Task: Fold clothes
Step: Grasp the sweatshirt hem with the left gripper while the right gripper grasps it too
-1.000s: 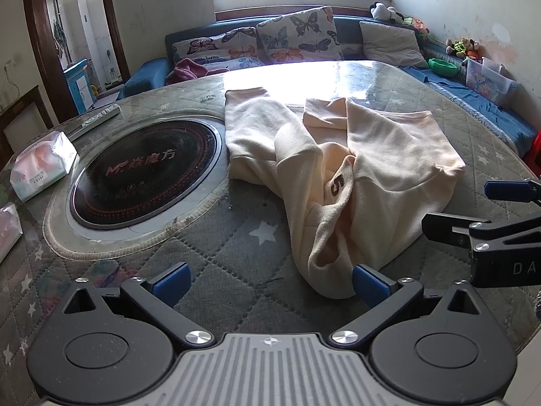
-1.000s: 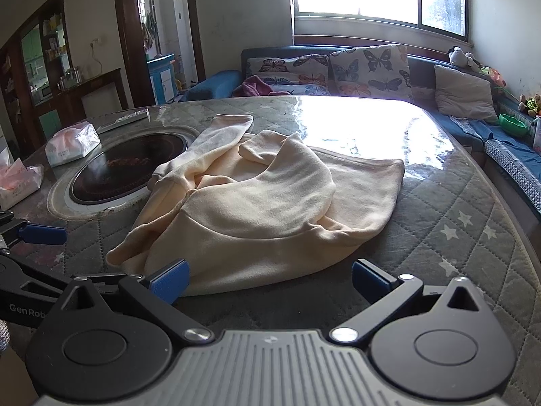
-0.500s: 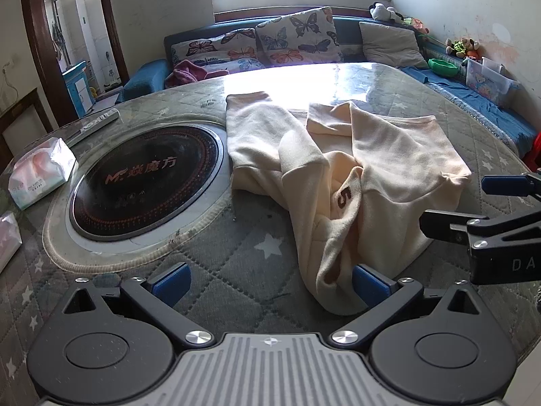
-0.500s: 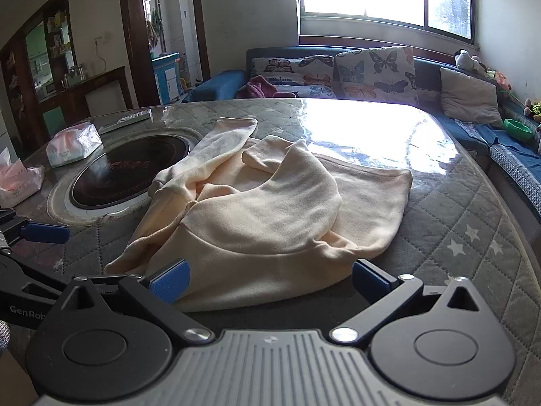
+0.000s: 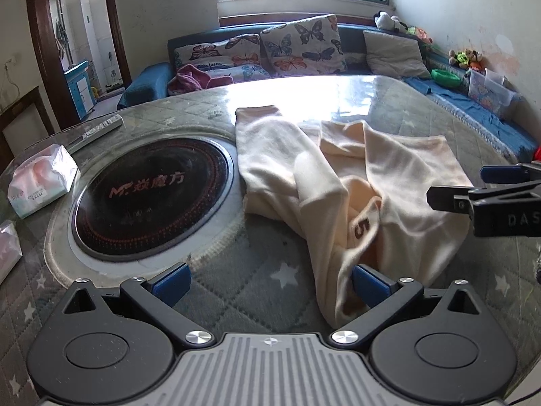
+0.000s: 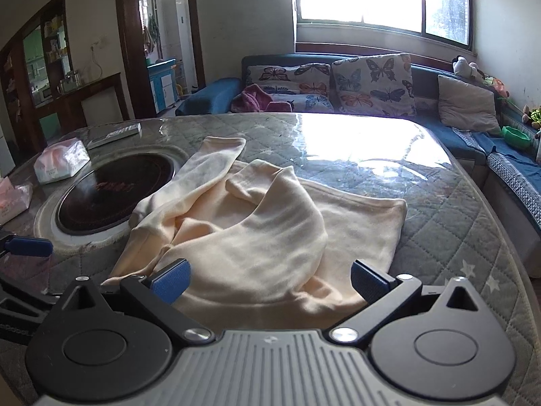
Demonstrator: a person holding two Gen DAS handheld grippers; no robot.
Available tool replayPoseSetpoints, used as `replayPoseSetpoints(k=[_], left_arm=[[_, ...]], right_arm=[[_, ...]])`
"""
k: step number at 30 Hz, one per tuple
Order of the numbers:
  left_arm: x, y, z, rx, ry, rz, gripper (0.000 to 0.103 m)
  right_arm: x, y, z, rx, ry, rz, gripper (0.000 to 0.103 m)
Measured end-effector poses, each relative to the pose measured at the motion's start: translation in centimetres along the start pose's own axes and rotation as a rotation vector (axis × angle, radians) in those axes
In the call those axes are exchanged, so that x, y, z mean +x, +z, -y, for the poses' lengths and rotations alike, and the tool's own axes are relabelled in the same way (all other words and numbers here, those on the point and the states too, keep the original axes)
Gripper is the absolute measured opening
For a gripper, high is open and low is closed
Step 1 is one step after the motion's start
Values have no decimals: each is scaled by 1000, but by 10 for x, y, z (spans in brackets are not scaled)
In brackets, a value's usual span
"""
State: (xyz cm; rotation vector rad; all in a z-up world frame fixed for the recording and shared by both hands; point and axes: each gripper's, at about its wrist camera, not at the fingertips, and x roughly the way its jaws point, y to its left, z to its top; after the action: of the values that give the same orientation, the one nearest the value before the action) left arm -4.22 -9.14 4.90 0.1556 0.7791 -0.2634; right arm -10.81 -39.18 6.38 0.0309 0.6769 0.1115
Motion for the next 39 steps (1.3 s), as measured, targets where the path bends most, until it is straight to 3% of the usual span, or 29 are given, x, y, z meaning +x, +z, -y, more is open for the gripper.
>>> replayPoseSetpoints(k=[12, 23, 26, 30, 33, 39], left_arm=[[4, 33, -15, -27, -48, 83, 103], [34, 60, -7, -10, -65, 101, 102], [45, 68, -3, -2, -85, 101, 97], [64, 79, 3, 10, -99, 86, 87], [78, 83, 8, 21, -102, 73, 86], [96, 86, 16, 63, -118, 57, 76]], right_arm=[[62, 49, 25, 7, 51, -35, 87], [137, 89, 27, 22, 80, -94, 56], [147, 91, 32, 33, 83, -119, 41], [152, 89, 36, 40, 102, -143, 20], [145, 88, 41, 46, 84, -126, 7], [100, 87, 58, 40, 13, -24, 5]])
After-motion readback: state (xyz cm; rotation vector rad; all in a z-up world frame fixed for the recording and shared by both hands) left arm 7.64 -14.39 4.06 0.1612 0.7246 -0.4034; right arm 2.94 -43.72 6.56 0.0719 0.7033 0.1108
